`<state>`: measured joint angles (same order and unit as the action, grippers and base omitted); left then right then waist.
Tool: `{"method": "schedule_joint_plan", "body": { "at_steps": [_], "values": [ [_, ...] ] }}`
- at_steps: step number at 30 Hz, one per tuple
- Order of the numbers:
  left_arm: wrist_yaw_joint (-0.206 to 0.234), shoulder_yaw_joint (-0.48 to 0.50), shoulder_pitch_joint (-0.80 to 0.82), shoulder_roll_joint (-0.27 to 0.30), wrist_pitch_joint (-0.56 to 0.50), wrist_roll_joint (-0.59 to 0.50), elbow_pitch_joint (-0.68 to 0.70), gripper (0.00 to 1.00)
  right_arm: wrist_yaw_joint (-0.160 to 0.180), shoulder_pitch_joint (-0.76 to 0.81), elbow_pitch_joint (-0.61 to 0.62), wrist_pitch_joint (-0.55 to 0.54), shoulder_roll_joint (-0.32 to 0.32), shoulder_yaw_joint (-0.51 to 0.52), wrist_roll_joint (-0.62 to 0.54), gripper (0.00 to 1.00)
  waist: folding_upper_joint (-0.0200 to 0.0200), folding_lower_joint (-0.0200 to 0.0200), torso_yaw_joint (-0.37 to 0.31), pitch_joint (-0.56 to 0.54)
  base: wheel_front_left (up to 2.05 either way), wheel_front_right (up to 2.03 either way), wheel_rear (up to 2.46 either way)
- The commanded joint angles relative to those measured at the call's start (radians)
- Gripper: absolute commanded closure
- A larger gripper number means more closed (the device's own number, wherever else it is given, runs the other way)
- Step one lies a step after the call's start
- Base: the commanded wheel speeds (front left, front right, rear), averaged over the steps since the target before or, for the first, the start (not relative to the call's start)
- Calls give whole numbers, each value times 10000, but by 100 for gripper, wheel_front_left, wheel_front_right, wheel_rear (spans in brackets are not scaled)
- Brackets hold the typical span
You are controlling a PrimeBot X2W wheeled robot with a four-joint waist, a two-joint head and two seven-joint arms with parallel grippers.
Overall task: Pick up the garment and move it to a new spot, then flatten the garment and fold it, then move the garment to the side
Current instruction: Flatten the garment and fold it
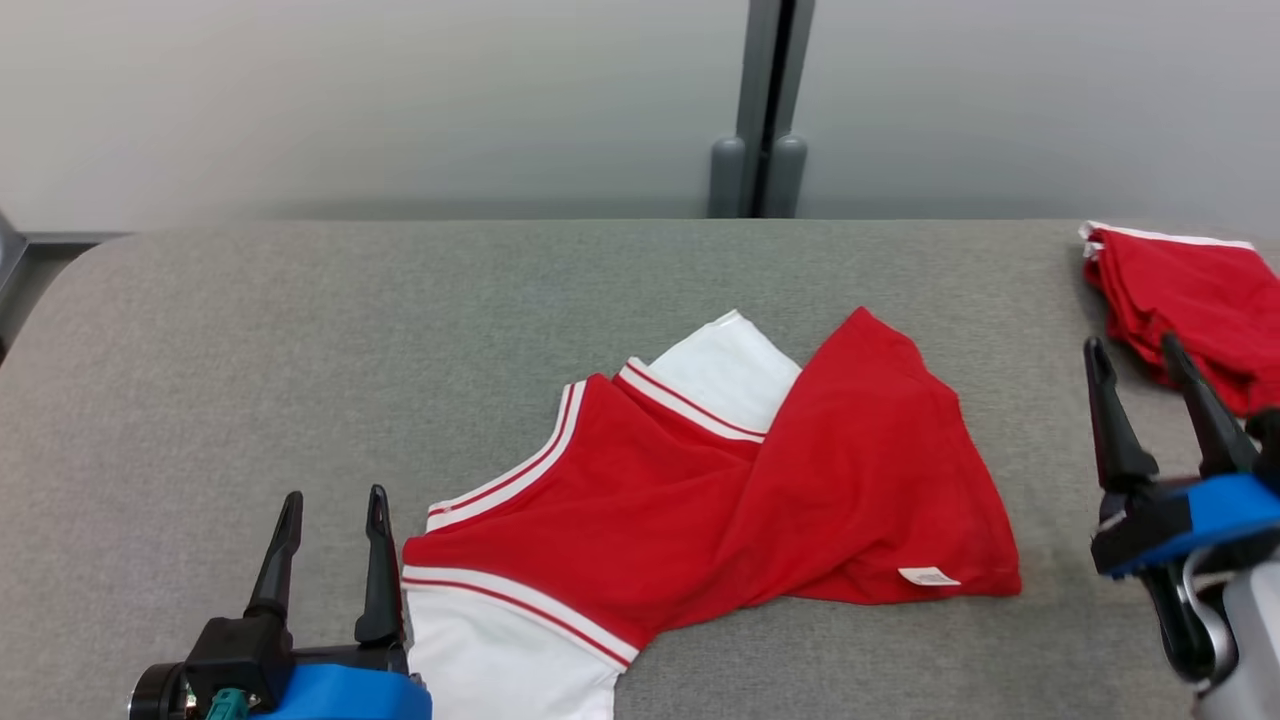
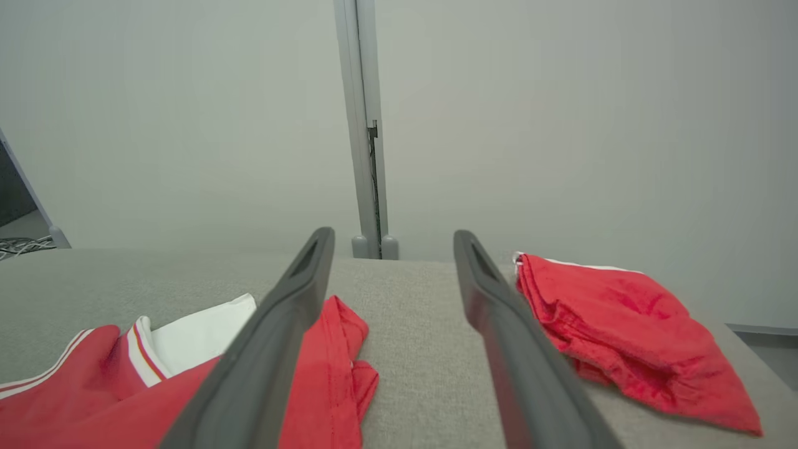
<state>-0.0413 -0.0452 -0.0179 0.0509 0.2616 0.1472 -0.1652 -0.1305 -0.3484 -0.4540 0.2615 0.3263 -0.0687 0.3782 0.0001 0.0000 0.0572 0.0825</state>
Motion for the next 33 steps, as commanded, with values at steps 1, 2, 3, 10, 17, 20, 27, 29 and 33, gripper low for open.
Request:
{"method": "schedule_joint_plan", "body": {
  "at_steps": [1,2,3,10,17,20,27,29,33],
  "values": [
    [-36,70,-82,-4,47,-100,26,0,-5,419,313,45,-95,178,-99,0,-1,0,-207,-169,0,0,0],
    [-46,112,-126,-5,47,-135,20,0,-5,718,566,45,-162,332,-129,0,-1,0,-272,-204,0,0,0],
    [-52,159,-175,-5,47,-182,12,0,-5,1028,828,46,-235,462,-172,0,-1,0,-341,-246,0,0,0],
    [-107,259,-368,-7,47,-335,-33,0,-5,3000,2076,47,-886,754,-772,0,-1,0,-582,-493,0,0,0],
    [-96,177,-436,-5,47,-402,-74,0,-5,4321,2317,48,-1486,610,-1293,0,-1,0,-498,-640,0,0,0],
    [-58,181,-530,-5,47,-406,-90,0,-5,4621,2245,33,-1610,543,-1425,0,-1,0,-458,-717,0,0,0],
    [-82,199,-548,-7,47,-402,-134,0,-4,4599,2062,-127,-1729,542,-1763,0,-1,0,-386,-764,0,0,0],
    [-82,196,-523,-5,47,-386,-141,0,-5,4453,2014,-184,-1661,541,-1760,0,-1,0,-357,-759,0,0,0],
    [-4,119,-538,-7,47,-362,-46,0,-5,4051,1899,-347,-1480,455,-1807,0,-1,0,-323,-682,0,0,0]
  ]
}}
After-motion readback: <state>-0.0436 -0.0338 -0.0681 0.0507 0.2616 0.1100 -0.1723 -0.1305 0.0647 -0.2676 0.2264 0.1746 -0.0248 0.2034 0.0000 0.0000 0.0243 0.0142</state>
